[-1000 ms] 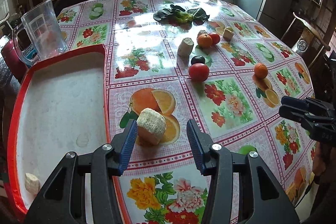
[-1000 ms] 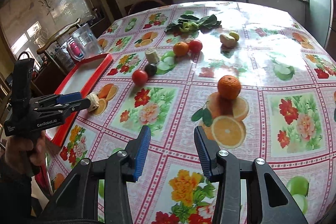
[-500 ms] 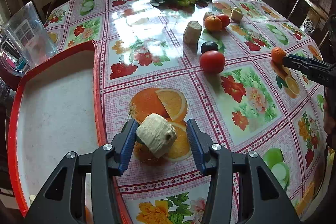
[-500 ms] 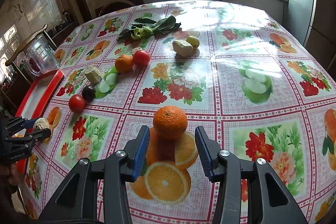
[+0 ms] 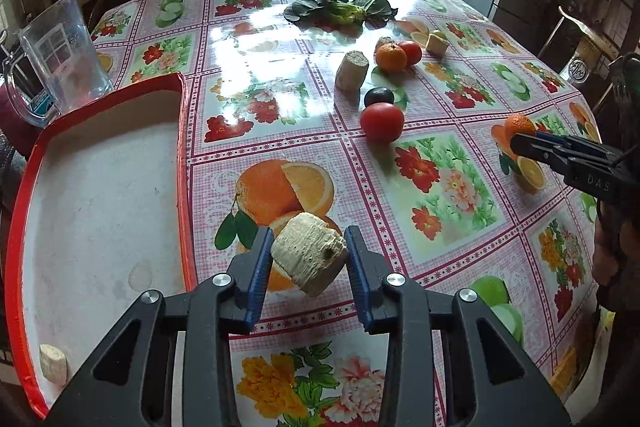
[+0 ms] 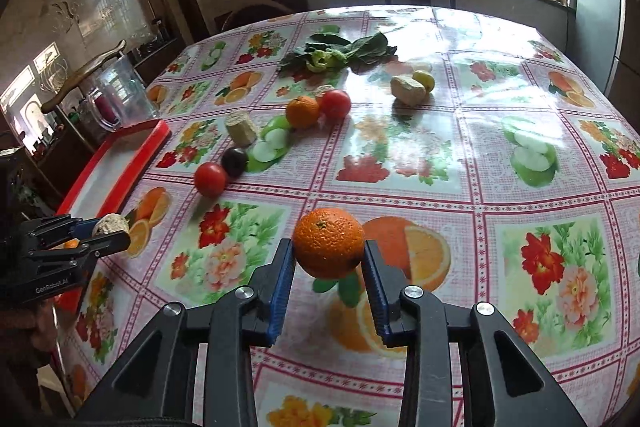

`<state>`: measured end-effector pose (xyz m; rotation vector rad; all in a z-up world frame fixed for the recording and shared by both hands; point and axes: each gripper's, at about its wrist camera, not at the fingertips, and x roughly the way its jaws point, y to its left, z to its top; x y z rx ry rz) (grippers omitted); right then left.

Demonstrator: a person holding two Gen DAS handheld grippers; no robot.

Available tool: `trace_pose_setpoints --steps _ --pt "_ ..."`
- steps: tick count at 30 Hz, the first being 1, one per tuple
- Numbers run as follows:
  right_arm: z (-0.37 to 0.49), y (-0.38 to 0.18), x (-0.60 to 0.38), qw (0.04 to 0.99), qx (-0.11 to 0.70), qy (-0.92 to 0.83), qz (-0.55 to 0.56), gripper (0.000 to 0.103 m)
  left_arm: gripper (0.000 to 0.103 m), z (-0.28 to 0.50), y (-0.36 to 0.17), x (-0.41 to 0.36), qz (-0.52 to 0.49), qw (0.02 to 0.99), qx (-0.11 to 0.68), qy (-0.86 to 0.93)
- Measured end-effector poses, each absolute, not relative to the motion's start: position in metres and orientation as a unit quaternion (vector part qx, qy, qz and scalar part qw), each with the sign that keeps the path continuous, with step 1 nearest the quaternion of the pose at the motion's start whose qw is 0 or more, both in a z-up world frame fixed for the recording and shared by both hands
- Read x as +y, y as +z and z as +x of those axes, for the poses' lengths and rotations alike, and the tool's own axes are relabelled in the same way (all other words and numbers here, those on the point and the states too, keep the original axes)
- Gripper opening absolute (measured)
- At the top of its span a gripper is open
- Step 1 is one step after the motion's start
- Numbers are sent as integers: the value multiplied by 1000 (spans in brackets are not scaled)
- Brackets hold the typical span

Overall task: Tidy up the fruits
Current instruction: 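Grasp a second orange with the right tool while the left tool grasps a white chunk, then carry the orange with the right tool while the left tool carries the chunk to the tray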

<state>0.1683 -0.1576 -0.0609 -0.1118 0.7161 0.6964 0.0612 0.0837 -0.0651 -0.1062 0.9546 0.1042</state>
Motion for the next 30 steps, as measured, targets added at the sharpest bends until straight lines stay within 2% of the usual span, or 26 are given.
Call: trace_pose_setpoints --steps 13,30 --pt "103 -44 -118 851 329 402 -74 35 34 12 -41 94 -84 901 421 60" --pt "42 -22 -38 811 307 487 -108 35 34 -50 -22 157 -121 908 380 125"
